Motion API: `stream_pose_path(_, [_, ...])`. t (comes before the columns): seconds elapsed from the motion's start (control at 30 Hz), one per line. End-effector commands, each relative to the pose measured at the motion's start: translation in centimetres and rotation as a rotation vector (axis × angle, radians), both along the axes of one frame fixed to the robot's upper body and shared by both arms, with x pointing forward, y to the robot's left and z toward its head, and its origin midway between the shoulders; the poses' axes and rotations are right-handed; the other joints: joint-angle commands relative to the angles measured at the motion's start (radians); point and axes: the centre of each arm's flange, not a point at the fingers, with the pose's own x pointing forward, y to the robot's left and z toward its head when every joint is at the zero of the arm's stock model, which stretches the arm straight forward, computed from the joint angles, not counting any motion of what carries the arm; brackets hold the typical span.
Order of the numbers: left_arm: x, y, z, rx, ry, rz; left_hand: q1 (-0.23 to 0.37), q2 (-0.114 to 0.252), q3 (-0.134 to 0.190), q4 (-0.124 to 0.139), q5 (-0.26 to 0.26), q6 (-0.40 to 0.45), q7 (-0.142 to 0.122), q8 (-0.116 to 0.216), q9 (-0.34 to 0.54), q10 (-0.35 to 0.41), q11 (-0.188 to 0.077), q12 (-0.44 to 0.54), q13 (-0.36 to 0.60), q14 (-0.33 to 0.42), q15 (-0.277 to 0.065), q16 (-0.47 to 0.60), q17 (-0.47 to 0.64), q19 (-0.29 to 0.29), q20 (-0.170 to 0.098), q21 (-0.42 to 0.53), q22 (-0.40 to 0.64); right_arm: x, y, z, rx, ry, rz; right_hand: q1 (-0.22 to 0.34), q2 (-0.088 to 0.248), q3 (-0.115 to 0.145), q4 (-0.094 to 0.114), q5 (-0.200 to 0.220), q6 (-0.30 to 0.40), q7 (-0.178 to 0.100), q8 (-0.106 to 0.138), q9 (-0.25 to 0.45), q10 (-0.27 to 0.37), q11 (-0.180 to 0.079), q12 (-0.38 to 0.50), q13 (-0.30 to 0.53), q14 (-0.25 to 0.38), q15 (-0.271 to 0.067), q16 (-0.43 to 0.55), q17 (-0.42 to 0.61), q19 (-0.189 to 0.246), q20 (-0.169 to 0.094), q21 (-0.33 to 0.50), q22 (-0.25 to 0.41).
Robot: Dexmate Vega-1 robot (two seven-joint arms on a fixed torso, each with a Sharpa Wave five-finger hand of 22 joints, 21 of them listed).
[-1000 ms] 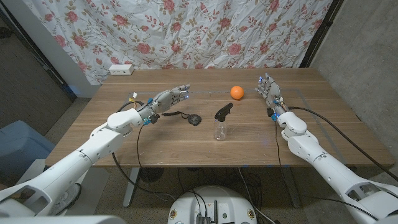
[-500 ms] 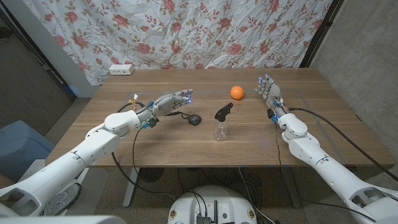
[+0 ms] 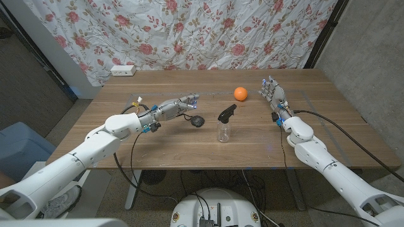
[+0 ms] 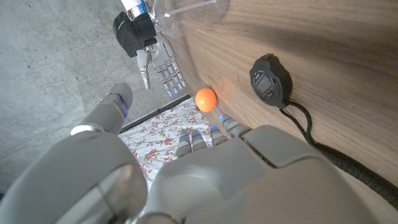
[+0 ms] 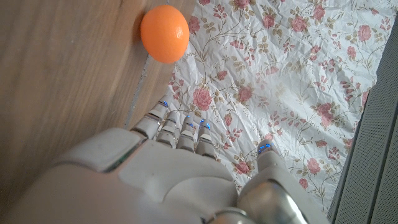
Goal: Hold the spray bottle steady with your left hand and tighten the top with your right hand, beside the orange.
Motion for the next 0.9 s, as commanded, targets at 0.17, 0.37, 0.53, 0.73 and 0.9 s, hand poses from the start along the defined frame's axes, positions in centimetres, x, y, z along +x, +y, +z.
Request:
stream_pose_path(0.17, [0.3, -0.8, -1.1, 0.094, -0.004, -0.054, 0.016, -0.009, -0.001, 0.004, 0.002, -0.003, -0.008, 0.01, 0.005, -0.003, -0.006, 0.011, 0.003, 0.001, -0.003, 0.002, 0.005, -0.007, -0.045, 0.004, 0.002, -0.3, 1.3, -0.1, -0.035, -0.004, 0.012, 0.001, 0.012, -0.002, -0.005, -0.002, 0.002, -0.003, -0.003, 0.004, 0.01, -0.003, 0.001, 0.005, -0.002, 0.004, -0.001, 0.002, 0.007, 0.002, 0.003, 0.003])
stream_pose_path(0.37, [0.3, -1.2, -1.3, 0.121, -0.024, -0.06, 0.024, -0.015, -0.003, 0.004, 0.002, 0.005, -0.01, 0.014, 0.005, 0.003, -0.012, 0.013, 0.003, 0.002, -0.006, 0.003, 0.005, -0.008, -0.05, 0.005, 0.002, -0.2, 1.7, -0.4, -0.042, -0.004, 0.015, 0.001, 0.013, -0.002, -0.006, -0.002, 0.001, -0.003, -0.003, 0.004, 0.009, -0.003, 0.0, 0.005, -0.002, 0.003, -0.002, 0.001, 0.007, 0.001, 0.003, 0.003])
stream_pose_path(0.53, [0.4, -1.6, -1.5, 0.128, -0.037, -0.073, 0.032, -0.02, -0.005, 0.004, 0.002, -0.004, -0.012, 0.012, 0.005, -0.005, -0.011, 0.011, 0.003, -0.011, -0.007, -0.001, 0.005, -0.021, -0.052, 0.003, 0.002, -0.3, 1.7, -0.5, -0.045, -0.011, 0.012, 0.001, 0.014, -0.002, -0.007, -0.002, 0.0, -0.002, -0.003, 0.004, 0.007, -0.003, -0.001, 0.005, -0.002, 0.004, -0.002, 0.001, 0.006, 0.001, 0.003, 0.003])
stream_pose_path(0.73, [0.7, -2.2, -1.6, 0.137, -0.054, -0.087, 0.04, -0.025, -0.008, 0.005, 0.003, -0.008, -0.014, 0.012, 0.005, -0.012, -0.012, 0.01, 0.003, -0.019, -0.008, -0.001, 0.005, -0.034, -0.056, 0.001, 0.002, -0.7, 1.5, -0.7, -0.053, -0.012, -0.001, 0.001, 0.015, -0.003, -0.008, -0.002, -0.006, -0.003, -0.005, 0.004, 0.005, 0.0, -0.001, 0.005, -0.004, 0.006, -0.003, 0.0, 0.003, 0.002, 0.002, 0.003])
stream_pose_path(0.9, [1.1, -3.1, -1.9, 0.146, -0.067, -0.1, 0.049, -0.031, -0.011, 0.005, 0.004, 0.009, -0.015, 0.021, 0.005, 0.003, -0.015, 0.016, 0.003, -0.01, -0.011, 0.004, 0.005, -0.027, -0.057, 0.007, 0.002, -1.0, 1.3, -0.9, -0.058, -0.008, -0.008, 0.001, 0.015, -0.003, -0.008, -0.002, -0.01, -0.002, -0.006, 0.004, 0.003, 0.002, -0.002, 0.005, -0.005, 0.006, -0.003, 0.0, 0.002, 0.003, 0.002, 0.003])
